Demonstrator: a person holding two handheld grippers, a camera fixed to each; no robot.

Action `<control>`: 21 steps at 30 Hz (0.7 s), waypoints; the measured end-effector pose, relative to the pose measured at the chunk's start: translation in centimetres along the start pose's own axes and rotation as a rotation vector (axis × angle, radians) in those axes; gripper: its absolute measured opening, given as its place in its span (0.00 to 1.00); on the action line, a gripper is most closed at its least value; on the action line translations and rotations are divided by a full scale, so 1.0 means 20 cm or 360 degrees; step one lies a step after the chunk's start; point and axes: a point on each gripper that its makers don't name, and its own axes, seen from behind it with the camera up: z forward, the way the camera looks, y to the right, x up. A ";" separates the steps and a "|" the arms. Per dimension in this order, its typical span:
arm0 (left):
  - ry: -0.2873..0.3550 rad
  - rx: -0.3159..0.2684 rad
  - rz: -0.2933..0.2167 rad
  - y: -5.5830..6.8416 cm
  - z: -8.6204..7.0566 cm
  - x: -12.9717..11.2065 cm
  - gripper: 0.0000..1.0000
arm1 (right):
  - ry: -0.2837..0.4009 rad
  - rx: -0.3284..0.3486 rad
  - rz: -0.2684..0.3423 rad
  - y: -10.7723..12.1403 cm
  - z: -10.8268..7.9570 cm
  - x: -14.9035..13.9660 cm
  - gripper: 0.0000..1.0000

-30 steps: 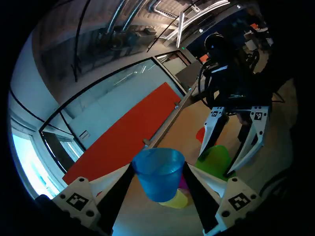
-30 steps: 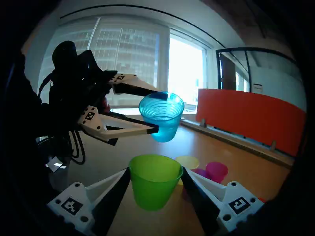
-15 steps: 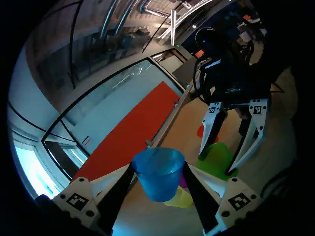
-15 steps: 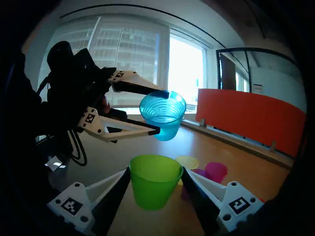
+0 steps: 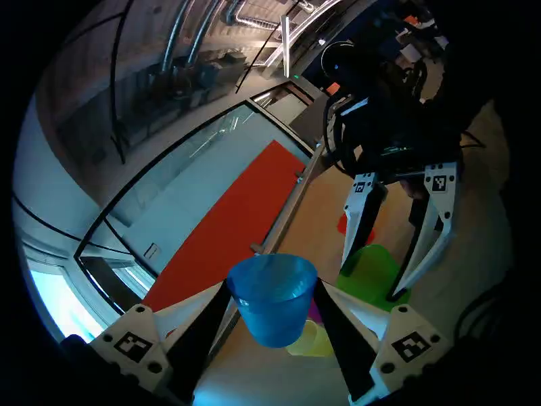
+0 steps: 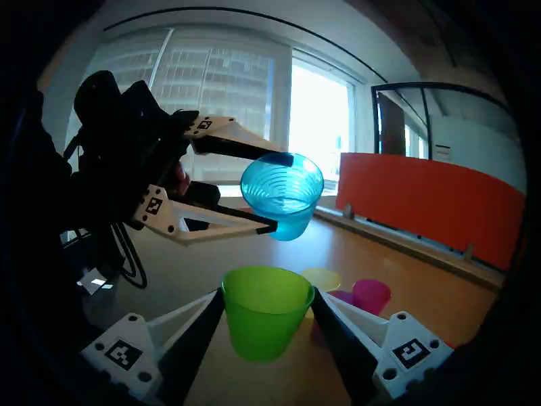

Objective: Pour water

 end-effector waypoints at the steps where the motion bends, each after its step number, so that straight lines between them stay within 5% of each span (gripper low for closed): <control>1: 0.0000 0.0000 0.0009 0.00 0.00 0.00 0.87 | 0.0000 -0.0001 0.0000 0.00 0.00 0.00 0.94; 21: 0.0004 -0.0012 0.0124 0.03 0.03 0.01 0.87 | 0.0002 -0.0010 0.0000 0.02 -0.01 0.00 0.94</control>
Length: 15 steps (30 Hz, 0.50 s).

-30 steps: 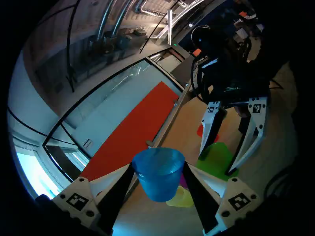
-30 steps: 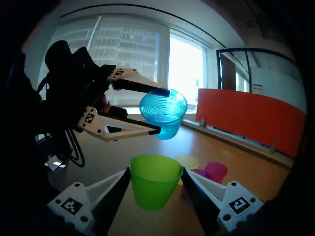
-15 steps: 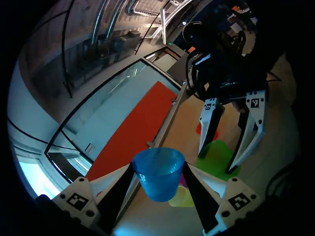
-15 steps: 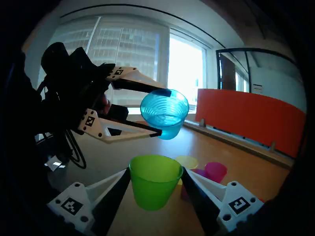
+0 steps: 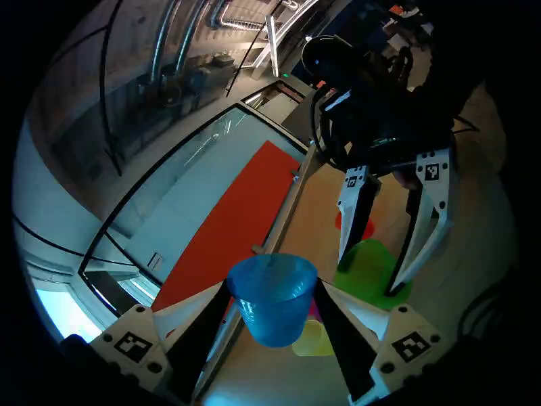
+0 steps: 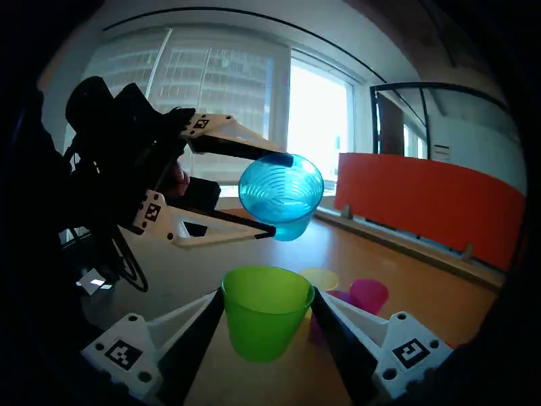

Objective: Pour water

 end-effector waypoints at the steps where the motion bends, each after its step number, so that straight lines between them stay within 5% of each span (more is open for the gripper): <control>1: 0.0001 0.0001 0.0004 0.00 0.00 0.00 0.87 | 0.0001 -0.0001 0.0000 0.00 0.00 0.00 0.94; 15: 0.0013 0.0001 0.0076 0.01 0.01 0.03 0.87 | 0.0003 -0.0006 -0.0012 0.01 0.01 0.01 0.94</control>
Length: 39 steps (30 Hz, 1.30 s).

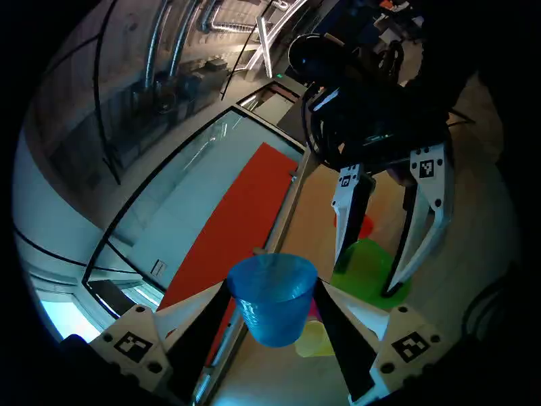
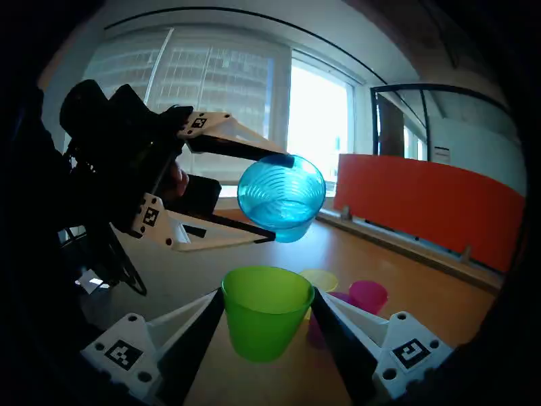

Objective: Pour water

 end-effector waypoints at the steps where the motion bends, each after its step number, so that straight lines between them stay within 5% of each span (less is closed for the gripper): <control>1: 0.0002 0.0001 0.0001 0.00 0.00 0.00 0.87 | 0.0001 0.0000 0.0000 0.00 0.00 0.00 0.94; 39: 0.0008 0.0003 0.0134 0.01 -0.03 0.04 0.87 | 0.0012 -0.0011 -0.0028 0.01 -0.01 0.02 0.94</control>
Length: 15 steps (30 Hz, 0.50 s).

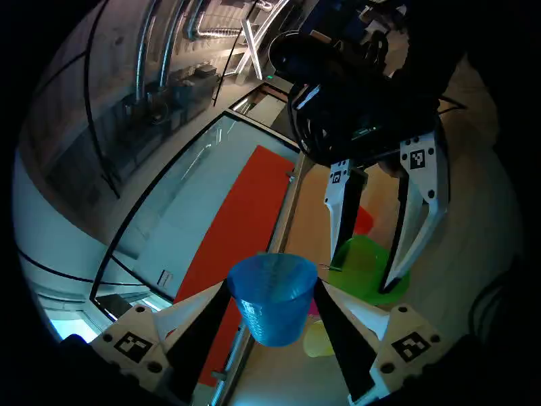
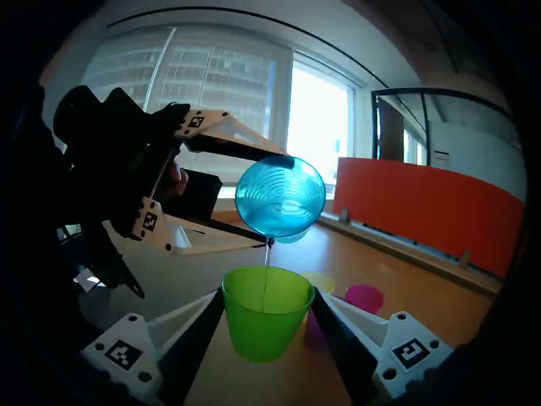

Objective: Pour water

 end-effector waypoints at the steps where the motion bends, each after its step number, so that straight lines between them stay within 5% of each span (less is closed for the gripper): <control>1: 0.0000 -0.0001 0.0003 0.00 0.00 0.00 0.87 | 0.0001 0.0000 0.0000 0.00 0.00 0.00 0.94; 15: 0.0001 -0.0003 0.0033 0.00 -0.01 0.01 0.87 | -0.0001 0.0002 -0.0005 0.00 0.00 0.00 0.94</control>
